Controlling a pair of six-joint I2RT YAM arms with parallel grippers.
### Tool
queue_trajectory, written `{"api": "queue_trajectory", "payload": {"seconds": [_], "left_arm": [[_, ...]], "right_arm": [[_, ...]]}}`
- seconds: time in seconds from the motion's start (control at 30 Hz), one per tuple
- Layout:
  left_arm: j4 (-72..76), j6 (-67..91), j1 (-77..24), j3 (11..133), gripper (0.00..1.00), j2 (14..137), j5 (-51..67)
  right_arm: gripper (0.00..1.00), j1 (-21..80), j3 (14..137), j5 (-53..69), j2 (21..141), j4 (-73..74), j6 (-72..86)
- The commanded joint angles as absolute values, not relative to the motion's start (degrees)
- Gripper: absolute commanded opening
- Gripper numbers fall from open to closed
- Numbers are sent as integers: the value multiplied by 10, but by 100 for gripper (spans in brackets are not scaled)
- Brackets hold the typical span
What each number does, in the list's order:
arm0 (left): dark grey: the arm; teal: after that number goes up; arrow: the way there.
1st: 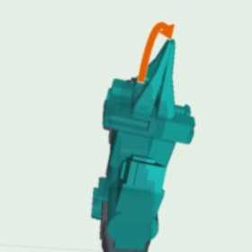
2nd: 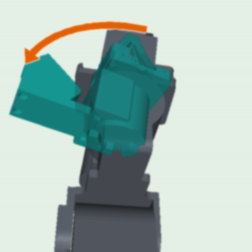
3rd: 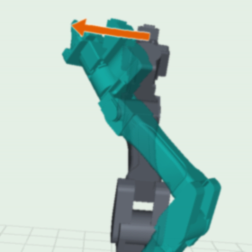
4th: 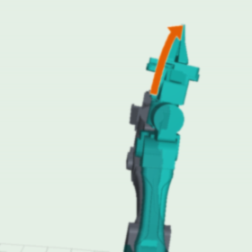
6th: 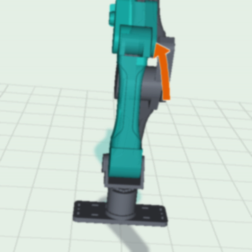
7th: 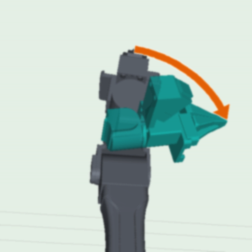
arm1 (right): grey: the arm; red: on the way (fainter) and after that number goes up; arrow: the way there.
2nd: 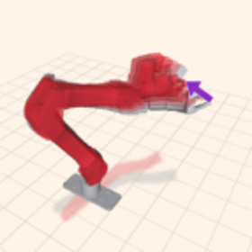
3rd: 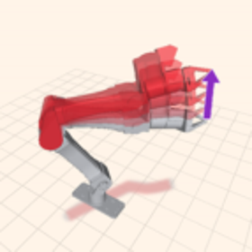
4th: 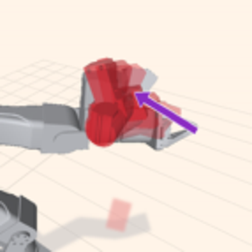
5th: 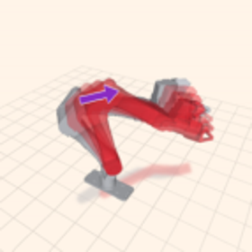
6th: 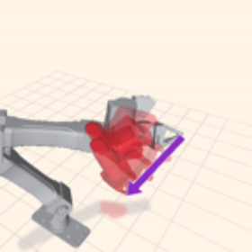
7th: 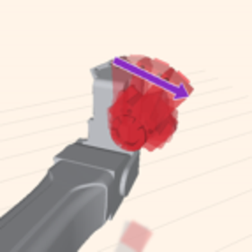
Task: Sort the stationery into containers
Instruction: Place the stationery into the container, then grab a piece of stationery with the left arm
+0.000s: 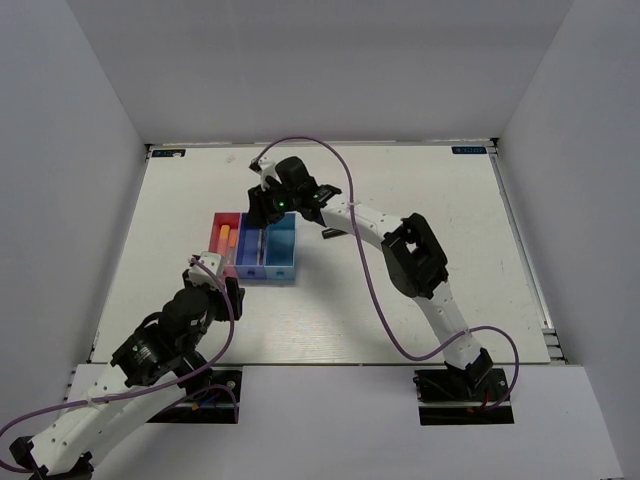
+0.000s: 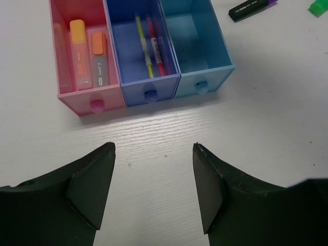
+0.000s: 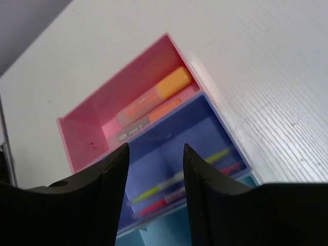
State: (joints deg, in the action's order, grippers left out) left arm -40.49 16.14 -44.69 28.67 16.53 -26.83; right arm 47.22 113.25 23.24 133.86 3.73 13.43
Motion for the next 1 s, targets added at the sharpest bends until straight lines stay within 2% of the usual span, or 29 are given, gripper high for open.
{"api": "queue_trajectory", "payload": {"seconds": [0.0,0.03,0.07,0.1,0.13,0.2,0.23,0.3,0.33,0.37,0.4,0.43,0.47,0.5,0.57,0.6,0.63,0.67,0.7,0.73,0.77,0.8,0.83,0.9,0.93,0.97], "left_arm": [[-403,163,-442,287,72,160,-260],[-403,162,-443,287,69,160,-260],[-402,162,-443,287,65,158,-258],[-402,158,-442,286,51,157,-255],[-399,157,-443,285,42,157,-249],[-388,153,-442,283,21,161,-243],[-382,150,-443,281,8,174,-228],[-346,142,-444,279,1,191,-211],[-341,134,-443,299,1,244,-176],[-330,127,-444,311,6,268,-167],[-322,121,-444,326,16,296,-137],[-321,110,-443,366,30,358,-121],[-322,98,-442,413,52,428,-80],[-323,84,-443,464,62,499,-65],[-321,64,-444,534,76,594,-22],[-316,50,-444,582,78,658,-10],[-310,43,-445,606,78,686,-1],[-315,29,-443,682,80,770,27],[-328,16,-440,711,78,827,52],[-342,9,-440,737,78,828,52],[-350,-15,-437,812,74,902,65],[-361,-22,-433,836,74,927,72],[-371,-25,-431,856,74,948,79],[-389,-31,-420,934,74,1032,93],[-393,-31,-419,967,74,1068,95],[-395,-27,-412,982,77,1085,97]], "right_arm": [[50,467,1122,225,1267,68,70],[50,465,1120,215,1260,79,56],[44,458,1116,203,1250,94,37],[38,455,1114,194,1230,123,-23],[31,452,1114,181,1207,166,-44],[5,429,1140,150,1185,254,-107],[0,418,1147,133,1162,309,-111],[0,401,1148,101,1144,395,-155],[0,388,1119,96,1106,447,-163],[0,382,1098,92,1093,466,-179],[31,374,1040,85,1083,490,-194],[67,356,1014,70,1049,521,-192],[90,348,986,76,1036,545,-181],[90,332,898,96,1008,561,-173],[90,317,813,161,942,522,-146],[80,309,723,174,890,462,-125],[32,303,646,200,841,431,-119],[12,295,600,193,819,402,-120],[0,287,585,166,786,393,-141],[0,276,580,146,774,395,-155],[0,272,572,140,753,395,-167],[0,269,567,140,738,394,-174],[35,264,543,142,729,388,-166],[70,254,526,174,715,365,-156],[78,249,533,170,712,371,-172],[78,244,533,168,703,392,-173]]}}
